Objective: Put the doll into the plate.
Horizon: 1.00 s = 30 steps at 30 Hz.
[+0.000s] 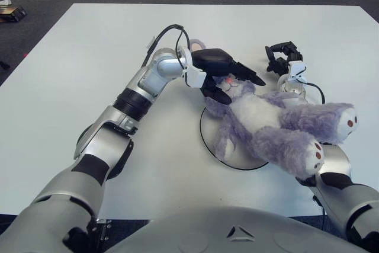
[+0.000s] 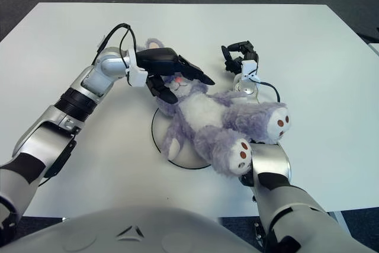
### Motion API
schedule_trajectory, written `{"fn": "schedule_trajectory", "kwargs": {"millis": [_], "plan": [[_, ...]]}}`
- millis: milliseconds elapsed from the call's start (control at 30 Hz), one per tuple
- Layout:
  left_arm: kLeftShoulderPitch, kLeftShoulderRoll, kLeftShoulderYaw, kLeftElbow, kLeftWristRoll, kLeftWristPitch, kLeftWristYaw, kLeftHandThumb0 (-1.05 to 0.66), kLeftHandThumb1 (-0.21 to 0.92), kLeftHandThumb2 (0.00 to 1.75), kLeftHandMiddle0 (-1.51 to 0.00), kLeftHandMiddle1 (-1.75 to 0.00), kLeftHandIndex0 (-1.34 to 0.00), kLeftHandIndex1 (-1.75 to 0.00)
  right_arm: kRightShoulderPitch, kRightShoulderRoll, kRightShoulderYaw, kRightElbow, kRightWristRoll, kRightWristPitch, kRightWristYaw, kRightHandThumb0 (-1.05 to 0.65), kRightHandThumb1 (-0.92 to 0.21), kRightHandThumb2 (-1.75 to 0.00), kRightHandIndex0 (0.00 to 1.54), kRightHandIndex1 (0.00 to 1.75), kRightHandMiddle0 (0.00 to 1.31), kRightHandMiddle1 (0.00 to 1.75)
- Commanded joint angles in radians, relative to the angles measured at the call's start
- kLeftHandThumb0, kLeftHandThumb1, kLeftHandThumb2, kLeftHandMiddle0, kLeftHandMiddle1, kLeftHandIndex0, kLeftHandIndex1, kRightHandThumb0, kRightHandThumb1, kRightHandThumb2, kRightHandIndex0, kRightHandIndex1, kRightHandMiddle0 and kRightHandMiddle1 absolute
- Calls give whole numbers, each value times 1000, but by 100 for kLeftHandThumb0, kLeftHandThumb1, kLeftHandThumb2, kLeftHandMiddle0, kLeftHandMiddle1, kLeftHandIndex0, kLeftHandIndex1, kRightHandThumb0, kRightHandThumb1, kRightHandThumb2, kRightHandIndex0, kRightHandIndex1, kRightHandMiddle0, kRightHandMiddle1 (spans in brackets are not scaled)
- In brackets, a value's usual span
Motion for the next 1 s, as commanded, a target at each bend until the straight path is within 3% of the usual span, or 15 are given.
{"fn": "schedule_trajectory", "kwargs": {"millis": [0,167,233,400,500,533,567,667,767,967], "plan": [[19,-12,63,14,44,47,131,-99,92,76,-62,-3,-38,-3,93,8,3,7,5,62,21,-36,-92,-30,72,172,43,150],[49,-45,115,52,102,38,317,-96,92,72,-68,-7,-41,-6,111,4,6,-60,-7,88,7,-36,-92,-37,81,174,37,158],[66,-85,156,110,95,12,426,-84,92,58,-73,-9,-49,-10,119,1,8,-84,-19,86,-15,-36,-92,-37,83,174,36,158],[79,-155,232,229,18,-51,537,-64,92,41,-83,-15,-62,-17,138,-1,10,-114,-26,83,-29,-36,-92,-37,83,175,37,158],[79,-175,271,276,-31,-77,554,-50,92,37,-84,-31,-61,-39,150,-3,9,-131,-25,83,-28,-36,-92,-36,81,175,37,157],[75,-178,287,291,-50,-80,558,-45,92,37,-83,-39,-52,-82,153,-3,8,-136,-23,83,-27,-36,-92,-36,81,175,38,157],[72,-181,299,303,-63,-83,560,-41,92,38,-80,-50,-45,-110,156,-4,8,-142,-23,83,-26,-36,-92,-36,81,175,38,157],[70,-187,324,320,-84,-86,571,-37,92,39,-77,-63,-37,-143,162,-3,7,-157,-21,86,-23,-36,-92,-36,80,175,38,157],[81,-190,355,313,-100,-66,600,-36,92,40,-76,-69,-33,-155,168,-2,6,-177,-19,93,-22,-36,-92,-35,80,175,38,156],[115,-194,395,275,-121,-12,640,-35,92,41,-77,-74,-31,-161,177,0,6,-203,-20,106,-21,-36,-92,-35,79,175,38,156]]}}
